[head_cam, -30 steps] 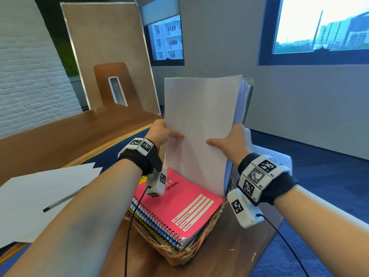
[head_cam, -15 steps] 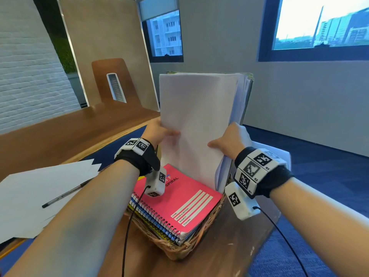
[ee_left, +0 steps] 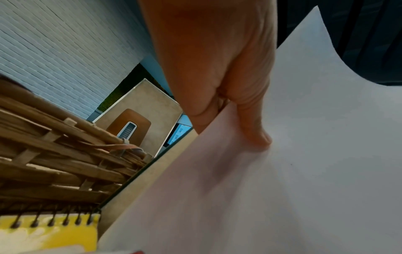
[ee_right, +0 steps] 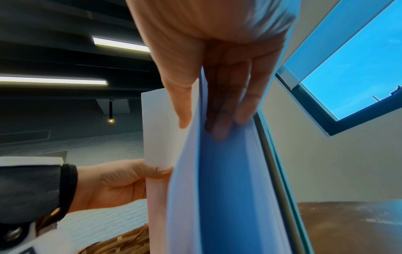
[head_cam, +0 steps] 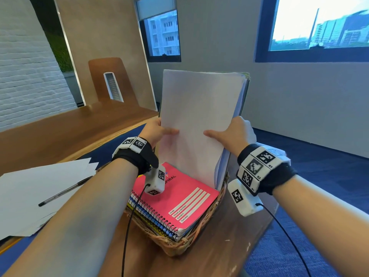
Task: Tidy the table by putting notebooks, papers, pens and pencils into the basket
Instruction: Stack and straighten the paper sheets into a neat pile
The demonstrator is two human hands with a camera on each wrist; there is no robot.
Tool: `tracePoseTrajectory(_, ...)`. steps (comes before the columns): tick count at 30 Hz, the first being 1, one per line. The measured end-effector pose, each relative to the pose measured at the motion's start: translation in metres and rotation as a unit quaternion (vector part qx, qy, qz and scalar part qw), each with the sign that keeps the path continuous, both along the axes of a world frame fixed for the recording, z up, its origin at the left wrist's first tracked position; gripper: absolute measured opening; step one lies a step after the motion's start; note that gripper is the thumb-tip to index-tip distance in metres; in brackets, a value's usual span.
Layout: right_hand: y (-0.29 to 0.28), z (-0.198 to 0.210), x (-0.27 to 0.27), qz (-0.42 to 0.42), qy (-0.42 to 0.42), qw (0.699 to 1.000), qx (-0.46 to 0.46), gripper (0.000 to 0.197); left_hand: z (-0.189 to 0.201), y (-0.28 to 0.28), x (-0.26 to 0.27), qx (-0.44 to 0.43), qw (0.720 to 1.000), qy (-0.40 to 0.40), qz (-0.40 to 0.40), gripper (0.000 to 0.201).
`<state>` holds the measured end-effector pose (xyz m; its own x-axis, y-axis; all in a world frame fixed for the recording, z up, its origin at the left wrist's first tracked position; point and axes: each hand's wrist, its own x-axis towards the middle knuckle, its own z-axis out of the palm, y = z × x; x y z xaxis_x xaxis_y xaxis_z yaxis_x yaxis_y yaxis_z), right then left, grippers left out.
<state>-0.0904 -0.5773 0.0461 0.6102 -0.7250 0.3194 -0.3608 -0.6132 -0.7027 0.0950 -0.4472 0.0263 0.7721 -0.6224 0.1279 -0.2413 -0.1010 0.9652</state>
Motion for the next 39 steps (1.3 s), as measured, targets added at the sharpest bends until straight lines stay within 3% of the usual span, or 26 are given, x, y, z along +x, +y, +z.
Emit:
tracePoseTrajectory(6,-0.008,0.008,0.002,-0.015,-0.071,0.997,-0.010,0.024,-0.001,-0.002,-0.003,0.059,0.997,-0.049,-0.005,0.032)
tracePoseTrajectory(11,-0.009,0.007,-0.010,-0.017,-0.094,0.995,-0.015,0.028,0.002,-0.003,0.001,0.059,0.994,-0.073,0.055,0.033)
tracePoseTrajectory(18,-0.007,-0.004,-0.014,0.005,0.081,0.997,0.003,0.022,-0.002,-0.009,0.011,0.019,0.994,-0.055,0.089,0.019)
tracePoseTrajectory(20,-0.008,-0.003,-0.013,0.001,0.093,0.996,0.002,0.021,-0.002,-0.010,0.010,0.018,0.994,-0.059,0.087,0.021)
tracePoseTrajectory(24,-0.010,-0.003,-0.013,-0.010,0.084,0.996,-0.014,0.025,-0.002,-0.010,0.010,0.007,0.995,-0.052,0.087,0.018)
tracePoseTrajectory(30,-0.011,-0.006,-0.013,-0.026,0.145,0.989,-0.024,0.031,-0.005,-0.008,0.007,0.055,0.995,-0.051,0.064,0.017)
tracePoseTrajectory(35,-0.005,-0.003,-0.017,-0.026,0.119,0.992,-0.043,0.035,-0.005,-0.009,0.008,0.032,0.993,-0.057,0.095,0.016)
tracePoseTrajectory(39,0.001,0.001,-0.015,-0.057,0.062,0.995,-0.055,0.064,-0.004,-0.009,0.005,0.037,0.991,-0.065,0.108,0.031)
